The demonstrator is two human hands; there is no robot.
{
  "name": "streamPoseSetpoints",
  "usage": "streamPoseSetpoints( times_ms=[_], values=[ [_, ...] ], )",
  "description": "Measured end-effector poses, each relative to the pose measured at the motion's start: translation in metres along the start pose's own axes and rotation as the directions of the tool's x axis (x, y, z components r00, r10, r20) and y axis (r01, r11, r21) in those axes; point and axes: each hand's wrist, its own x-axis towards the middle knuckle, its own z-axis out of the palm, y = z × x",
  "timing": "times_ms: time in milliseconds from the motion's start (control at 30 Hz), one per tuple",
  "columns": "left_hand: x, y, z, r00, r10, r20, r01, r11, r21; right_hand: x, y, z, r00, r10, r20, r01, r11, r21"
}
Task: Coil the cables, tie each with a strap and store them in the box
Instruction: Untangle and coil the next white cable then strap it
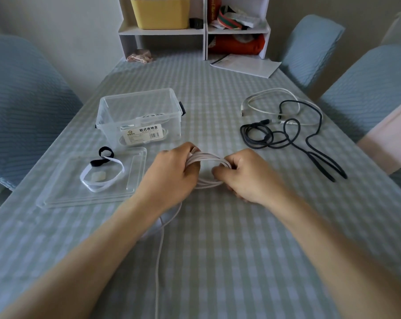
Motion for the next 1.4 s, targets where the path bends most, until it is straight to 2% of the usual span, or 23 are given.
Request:
streamPoseSetpoints(
  times_ms=[133,300,367,433,500,567,700,833,967,1100,1133,1200,1267,1333,1400],
  values=[
    [0.002,0.001,-0.001,0.999,-0.017,0.034,0.018,1.0,-0.016,0.0,0.003,0.0,0.999,-0.034,0.015,0.035,0.999,-0.017],
    [0.003,-0.002,0.002,0.985,-0.094,0.145,0.104,0.992,-0.07,-0.001,0.006,0.003,0.999,-0.052,0.001,0.052,0.998,-0.021],
    [0.004,-0.002,0.004,0.985,-0.132,0.108,0.141,0.987,-0.081,-0.003,0.003,0.004,0.999,-0.032,-0.006,0.033,0.997,0.077],
    [0.006,-0.001,0.005,0.983,-0.184,0.026,0.185,0.977,-0.104,-0.006,-0.001,0.004,1.0,0.018,0.001,-0.018,0.965,0.261],
    [0.009,0.001,0.005,0.964,-0.261,-0.054,0.25,0.955,-0.159,-0.008,-0.006,0.004,0.997,0.071,0.029,-0.077,0.905,0.419],
    [0.013,0.003,0.005,0.932,-0.345,-0.114,0.31,0.918,-0.248,-0.01,-0.009,0.004,0.992,0.094,0.08,-0.121,0.868,0.482],
    [0.022,0.001,0.0,0.84,-0.521,-0.149,0.374,0.757,-0.536,-0.013,-0.016,0.012,0.966,0.054,0.253,-0.177,0.85,0.497],
    [0.023,0.001,-0.004,0.785,-0.602,-0.146,0.361,0.636,-0.682,-0.015,-0.024,0.022,0.938,-0.048,0.344,-0.149,0.839,0.523],
    [0.019,0.001,-0.001,0.798,-0.575,-0.182,0.33,0.669,-0.667,-0.016,-0.025,0.024,0.927,-0.128,0.353,-0.086,0.843,0.531],
    [0.018,0.004,0.001,0.811,-0.545,-0.212,0.308,0.706,-0.638,-0.016,-0.026,0.024,0.94,-0.105,0.326,-0.087,0.847,0.524],
    [0.018,0.002,0.0,0.816,-0.531,-0.228,0.295,0.722,-0.626,-0.016,-0.026,0.023,0.944,-0.077,0.32,-0.13,0.807,0.577],
    [0.019,-0.005,-0.005,0.837,-0.466,-0.286,0.258,0.798,-0.545,-0.015,-0.027,0.018,0.947,0.013,0.32,-0.258,0.625,0.737],
    [0.019,-0.015,-0.012,0.864,-0.382,-0.328,0.236,0.883,-0.406,-0.013,-0.022,0.01,0.943,0.069,0.325,-0.319,0.465,0.826],
    [0.019,-0.024,-0.018,0.874,-0.351,-0.336,0.243,0.915,-0.323,-0.01,-0.015,0.001,0.948,0.109,0.3,-0.318,0.398,0.86],
    [0.02,-0.032,-0.022,0.868,-0.372,-0.328,0.268,0.909,-0.319,-0.007,-0.009,-0.008,0.956,0.183,0.231,-0.285,0.378,0.881]
  ],
)
